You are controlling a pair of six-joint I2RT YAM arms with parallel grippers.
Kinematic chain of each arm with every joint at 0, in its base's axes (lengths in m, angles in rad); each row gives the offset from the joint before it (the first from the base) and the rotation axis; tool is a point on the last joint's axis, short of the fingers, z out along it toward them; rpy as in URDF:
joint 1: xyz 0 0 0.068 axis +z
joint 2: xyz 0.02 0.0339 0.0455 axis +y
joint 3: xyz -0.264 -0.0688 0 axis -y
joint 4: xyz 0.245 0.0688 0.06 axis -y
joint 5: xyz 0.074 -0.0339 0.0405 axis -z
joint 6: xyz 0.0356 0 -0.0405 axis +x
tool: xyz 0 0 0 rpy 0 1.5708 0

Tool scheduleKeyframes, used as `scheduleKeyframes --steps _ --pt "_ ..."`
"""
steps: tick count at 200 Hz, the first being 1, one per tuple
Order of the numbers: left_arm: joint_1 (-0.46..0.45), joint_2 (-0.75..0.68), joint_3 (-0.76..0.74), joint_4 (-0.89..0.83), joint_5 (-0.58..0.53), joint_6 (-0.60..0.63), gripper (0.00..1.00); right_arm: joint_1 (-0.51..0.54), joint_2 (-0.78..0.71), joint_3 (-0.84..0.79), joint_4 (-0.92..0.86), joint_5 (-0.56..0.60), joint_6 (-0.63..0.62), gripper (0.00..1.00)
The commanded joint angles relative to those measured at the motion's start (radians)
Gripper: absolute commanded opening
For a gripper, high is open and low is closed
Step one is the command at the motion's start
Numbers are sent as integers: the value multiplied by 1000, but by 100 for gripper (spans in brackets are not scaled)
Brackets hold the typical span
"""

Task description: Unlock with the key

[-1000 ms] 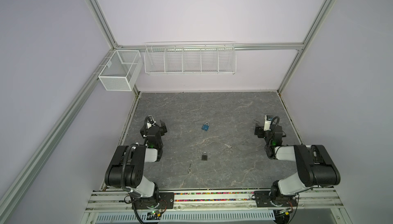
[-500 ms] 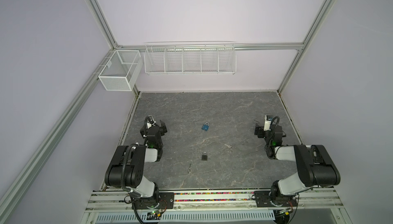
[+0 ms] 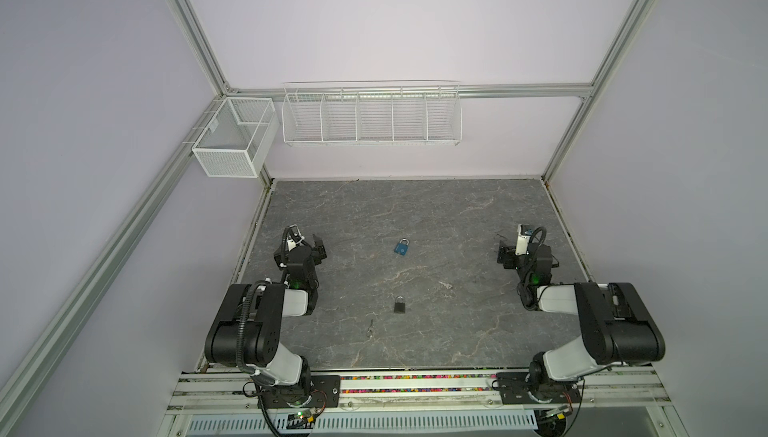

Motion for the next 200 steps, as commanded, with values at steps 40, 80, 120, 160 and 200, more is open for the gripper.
scheduleKeyframes --steps 40,80,120,160,200 --pt "5 0 8 26 8 10 99 1 -14 -3 33 -20 -25 89" --pt "6 -61 -18 28 20 12 99 0 -90 -28 21 -22 -26 89" --pt "6 -221 -33 -79 28 15 99 0 -231 -26 -96 7 -13 89" --pt "6 -438 -16 -279 15 -92 99 -11 -337 76 -384 7 90 88" --pt "8 -564 71 -547 3 -357 99 -23 -369 180 -615 10 350 89"
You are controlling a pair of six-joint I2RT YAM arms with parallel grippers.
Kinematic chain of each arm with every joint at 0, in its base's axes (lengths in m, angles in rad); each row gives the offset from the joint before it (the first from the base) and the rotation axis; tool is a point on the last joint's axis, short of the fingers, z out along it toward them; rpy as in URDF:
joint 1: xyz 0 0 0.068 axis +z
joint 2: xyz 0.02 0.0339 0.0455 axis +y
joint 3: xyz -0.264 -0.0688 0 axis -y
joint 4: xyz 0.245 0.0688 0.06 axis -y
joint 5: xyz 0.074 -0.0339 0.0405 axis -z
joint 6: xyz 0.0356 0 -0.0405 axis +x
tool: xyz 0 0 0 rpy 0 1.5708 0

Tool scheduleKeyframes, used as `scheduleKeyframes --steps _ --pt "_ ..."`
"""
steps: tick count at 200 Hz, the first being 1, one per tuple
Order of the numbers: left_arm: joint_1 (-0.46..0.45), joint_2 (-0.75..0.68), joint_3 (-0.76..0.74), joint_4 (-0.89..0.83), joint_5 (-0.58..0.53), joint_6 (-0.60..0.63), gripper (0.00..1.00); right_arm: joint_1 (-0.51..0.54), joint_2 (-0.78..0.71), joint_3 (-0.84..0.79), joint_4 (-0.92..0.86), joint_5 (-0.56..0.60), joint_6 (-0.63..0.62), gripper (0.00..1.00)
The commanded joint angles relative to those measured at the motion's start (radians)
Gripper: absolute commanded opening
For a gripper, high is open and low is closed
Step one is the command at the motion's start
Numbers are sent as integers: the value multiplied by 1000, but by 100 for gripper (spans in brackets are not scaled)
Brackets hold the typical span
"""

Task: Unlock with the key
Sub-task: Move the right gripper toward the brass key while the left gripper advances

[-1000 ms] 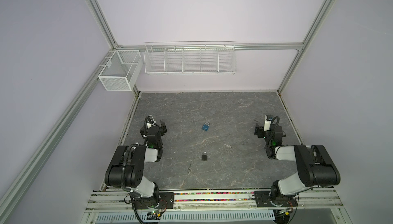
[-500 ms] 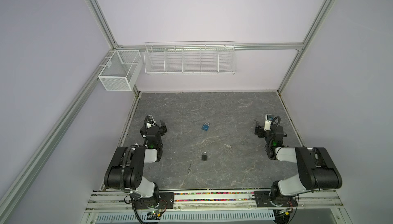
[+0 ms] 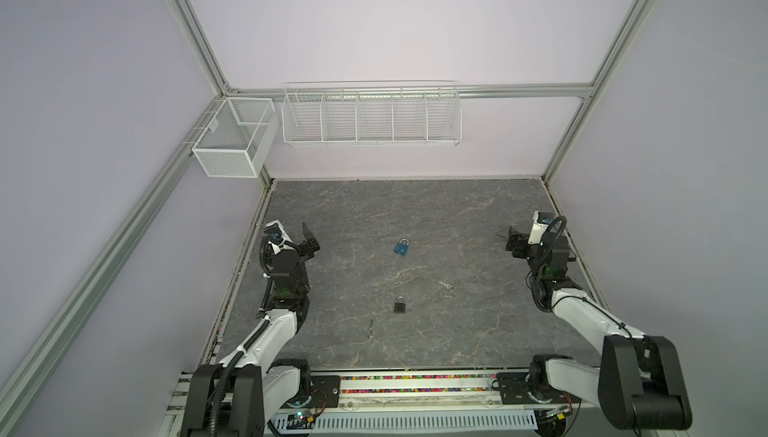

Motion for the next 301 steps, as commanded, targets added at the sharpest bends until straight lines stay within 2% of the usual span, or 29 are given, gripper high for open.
scheduleKeyframes --steps 1,14,30,48,66,82,100,116,145,159,182,211,233,268,301 --pt "7 -61 67 -225 -12 -194 99 -15 -34 30 -175 -14 189 89" --pt "9 -105 67 -295 -66 -308 99 -16 -60 10 -172 -40 252 89" --pt "15 -120 33 -209 40 -275 99 -23 -91 1 -196 -69 312 89" --pt "15 -117 93 -341 64 -332 99 -23 -96 54 -315 -133 338 89" --pt "15 -104 111 -382 147 -351 99 -21 -81 121 -450 -166 330 89" --pt "15 -95 137 -427 234 -343 99 -20 -99 125 -489 -196 325 89" --pt "14 -92 168 -513 296 -390 99 -6 -123 142 -547 -221 314 89" --pt "9 -87 176 -542 382 -403 99 29 -126 173 -614 -220 280 88" --pt "-31 -109 182 -618 449 -431 99 103 -115 216 -710 -256 234 88" --pt "-91 -131 185 -650 426 -420 99 150 -115 222 -737 -277 220 88" --pt "-189 -161 179 -681 387 -442 99 259 -134 222 -787 -237 216 88" --pt "-276 -194 129 -613 419 -476 99 353 -111 271 -924 -159 233 88" --pt "-368 -205 102 -596 358 -504 99 428 -104 252 -929 -169 272 88" --pt "-511 -162 136 -624 280 -488 99 557 -52 272 -994 -93 339 90" --pt "-636 -98 132 -562 215 -513 99 661 7 290 -998 -62 391 93"
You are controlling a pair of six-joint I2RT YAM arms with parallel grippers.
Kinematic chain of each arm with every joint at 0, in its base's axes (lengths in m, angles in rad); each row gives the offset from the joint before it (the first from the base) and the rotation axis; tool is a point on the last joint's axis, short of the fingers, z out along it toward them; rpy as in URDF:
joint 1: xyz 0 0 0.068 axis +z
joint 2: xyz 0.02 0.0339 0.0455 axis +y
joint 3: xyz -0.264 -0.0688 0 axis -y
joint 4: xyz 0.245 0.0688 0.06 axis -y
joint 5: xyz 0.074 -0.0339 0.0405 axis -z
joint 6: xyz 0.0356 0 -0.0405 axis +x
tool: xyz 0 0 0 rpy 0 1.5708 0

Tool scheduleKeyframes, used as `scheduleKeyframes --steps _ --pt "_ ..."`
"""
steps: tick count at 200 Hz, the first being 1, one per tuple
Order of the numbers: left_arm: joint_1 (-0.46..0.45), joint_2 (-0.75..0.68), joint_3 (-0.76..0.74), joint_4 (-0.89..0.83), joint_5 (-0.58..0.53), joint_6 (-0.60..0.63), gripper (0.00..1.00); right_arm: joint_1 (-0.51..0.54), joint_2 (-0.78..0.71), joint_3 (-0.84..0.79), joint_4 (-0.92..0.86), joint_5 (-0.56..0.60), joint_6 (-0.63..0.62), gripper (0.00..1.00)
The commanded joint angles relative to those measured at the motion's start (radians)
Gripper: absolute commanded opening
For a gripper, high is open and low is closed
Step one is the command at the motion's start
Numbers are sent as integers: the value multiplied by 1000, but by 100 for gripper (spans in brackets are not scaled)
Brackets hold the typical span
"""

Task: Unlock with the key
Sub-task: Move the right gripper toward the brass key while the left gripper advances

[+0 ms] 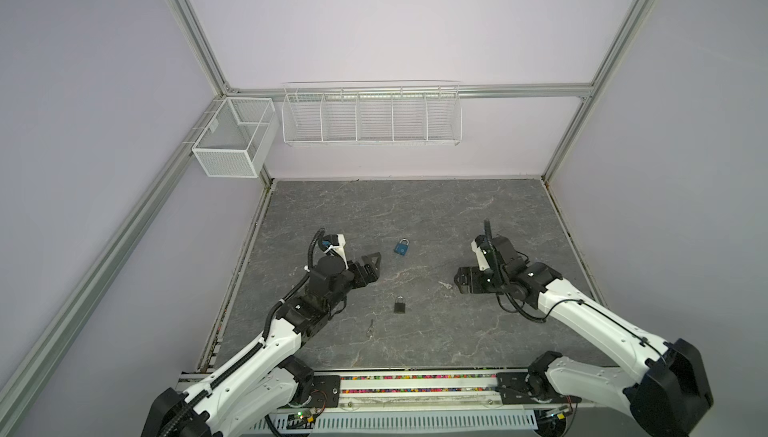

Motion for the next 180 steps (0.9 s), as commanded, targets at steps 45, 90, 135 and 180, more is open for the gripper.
scheduleKeyframes --steps 45,90,135,180 --pt "-134 118 -12 143 -104 -35 99 114 104 26 21 11 127 97" --pt "-136 163 -21 206 -74 -27 99 130 152 32 32 41 186 84" --pt "-136 196 -13 220 -28 9 99 134 205 43 43 93 189 73" --pt "-137 230 15 188 0 18 99 130 286 76 57 134 178 58"
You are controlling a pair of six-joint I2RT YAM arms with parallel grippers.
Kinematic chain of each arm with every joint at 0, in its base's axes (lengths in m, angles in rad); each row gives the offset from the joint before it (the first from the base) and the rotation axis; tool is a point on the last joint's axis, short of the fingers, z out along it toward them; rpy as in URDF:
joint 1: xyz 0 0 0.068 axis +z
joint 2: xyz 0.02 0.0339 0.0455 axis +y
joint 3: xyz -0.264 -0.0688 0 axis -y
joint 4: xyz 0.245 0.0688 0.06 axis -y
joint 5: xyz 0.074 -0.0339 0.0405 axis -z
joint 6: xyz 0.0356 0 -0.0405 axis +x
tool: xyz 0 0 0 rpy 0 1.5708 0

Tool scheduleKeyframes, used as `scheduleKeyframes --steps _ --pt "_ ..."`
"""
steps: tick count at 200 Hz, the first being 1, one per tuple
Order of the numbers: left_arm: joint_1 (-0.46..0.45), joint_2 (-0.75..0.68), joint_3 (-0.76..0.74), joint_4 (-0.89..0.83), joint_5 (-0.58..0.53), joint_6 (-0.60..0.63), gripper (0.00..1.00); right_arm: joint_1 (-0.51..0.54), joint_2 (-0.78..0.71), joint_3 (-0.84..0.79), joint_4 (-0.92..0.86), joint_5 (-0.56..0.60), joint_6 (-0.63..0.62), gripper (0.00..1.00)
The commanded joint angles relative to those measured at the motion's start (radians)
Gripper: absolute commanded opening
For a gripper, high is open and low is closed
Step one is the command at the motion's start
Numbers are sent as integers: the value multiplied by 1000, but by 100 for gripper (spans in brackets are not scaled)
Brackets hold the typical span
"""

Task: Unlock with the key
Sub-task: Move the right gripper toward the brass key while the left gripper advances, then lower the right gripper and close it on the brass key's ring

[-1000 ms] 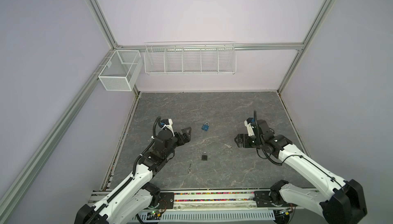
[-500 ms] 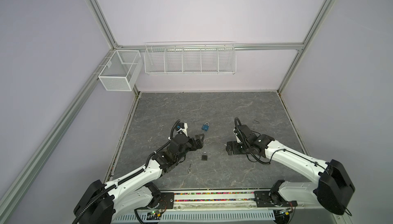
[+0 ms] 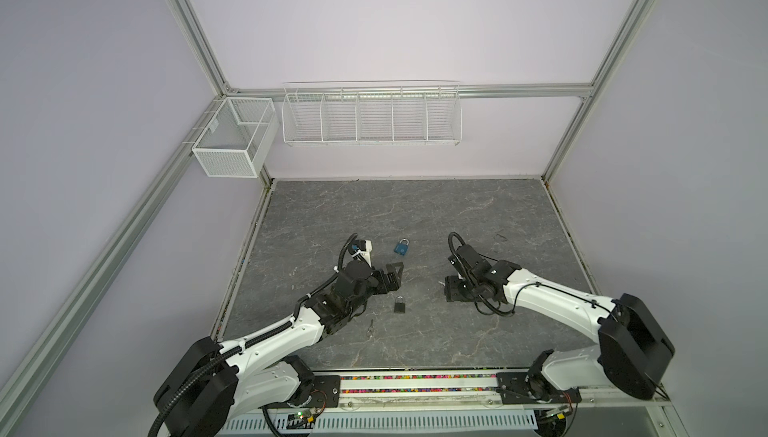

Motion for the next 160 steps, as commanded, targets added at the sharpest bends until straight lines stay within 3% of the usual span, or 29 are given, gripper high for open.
scheduleKeyframes --steps 1,84,160 --pt "-6 8 29 -7 17 14 99 3 37 34 16 50 7 58" --pt "-4 8 44 -38 2 24 99 -35 159 74 69 69 -66 39" --pt "-4 29 63 -48 5 19 99 -48 208 68 106 59 -98 31"
